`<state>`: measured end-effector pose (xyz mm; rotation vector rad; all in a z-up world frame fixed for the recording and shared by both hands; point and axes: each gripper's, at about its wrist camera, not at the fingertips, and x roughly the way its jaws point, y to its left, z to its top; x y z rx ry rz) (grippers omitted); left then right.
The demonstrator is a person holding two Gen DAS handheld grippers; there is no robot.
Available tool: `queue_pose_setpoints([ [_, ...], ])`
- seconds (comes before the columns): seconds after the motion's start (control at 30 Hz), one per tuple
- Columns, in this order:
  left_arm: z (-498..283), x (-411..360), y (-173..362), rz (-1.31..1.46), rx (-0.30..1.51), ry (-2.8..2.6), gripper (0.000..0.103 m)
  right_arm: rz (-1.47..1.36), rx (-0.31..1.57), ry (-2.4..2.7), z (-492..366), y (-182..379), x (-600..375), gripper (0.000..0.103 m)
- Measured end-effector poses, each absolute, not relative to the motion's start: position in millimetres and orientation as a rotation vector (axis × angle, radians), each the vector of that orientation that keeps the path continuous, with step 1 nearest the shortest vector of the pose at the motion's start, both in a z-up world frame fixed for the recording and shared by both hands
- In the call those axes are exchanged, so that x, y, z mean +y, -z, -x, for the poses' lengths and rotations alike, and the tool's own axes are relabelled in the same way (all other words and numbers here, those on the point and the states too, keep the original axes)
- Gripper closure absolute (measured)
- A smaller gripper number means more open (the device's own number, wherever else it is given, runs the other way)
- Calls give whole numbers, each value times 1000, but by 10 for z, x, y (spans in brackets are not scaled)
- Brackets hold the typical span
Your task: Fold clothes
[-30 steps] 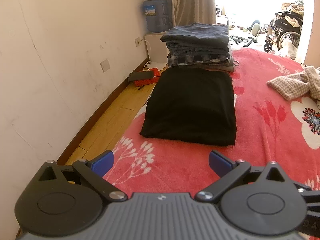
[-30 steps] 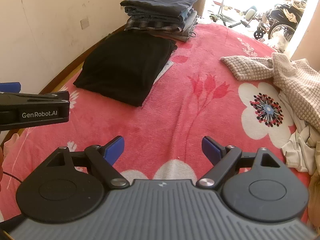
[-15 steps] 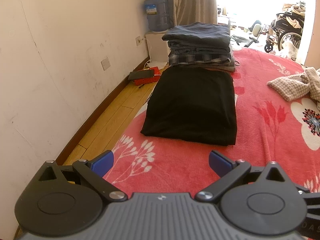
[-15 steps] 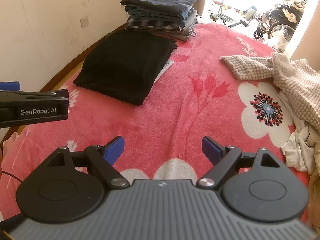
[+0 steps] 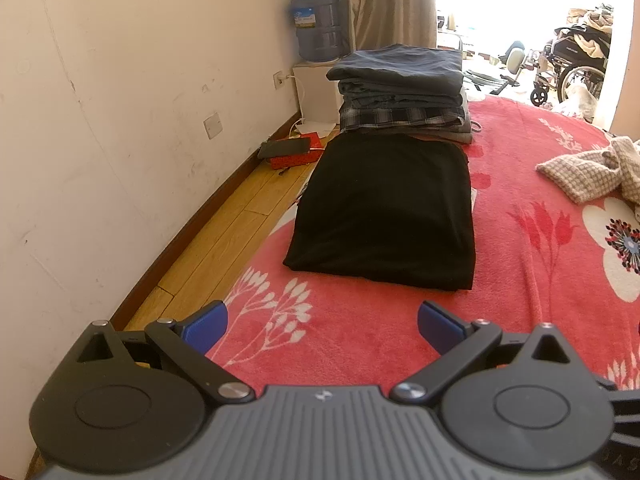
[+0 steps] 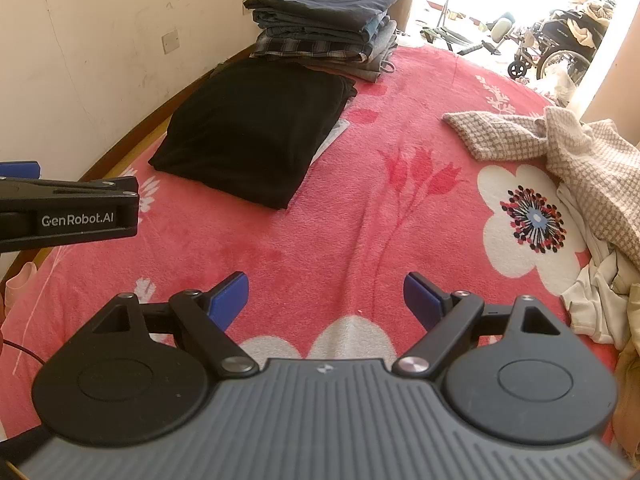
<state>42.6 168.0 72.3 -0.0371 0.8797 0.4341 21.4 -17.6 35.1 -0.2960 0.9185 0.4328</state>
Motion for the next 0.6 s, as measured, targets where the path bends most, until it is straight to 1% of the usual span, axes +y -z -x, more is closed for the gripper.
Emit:
queue_pose_setpoints([
  [0.6, -404, 1686, -720, 42, 884, -442, 1, 298, 923, -434, -214, -342, -169, 18],
])
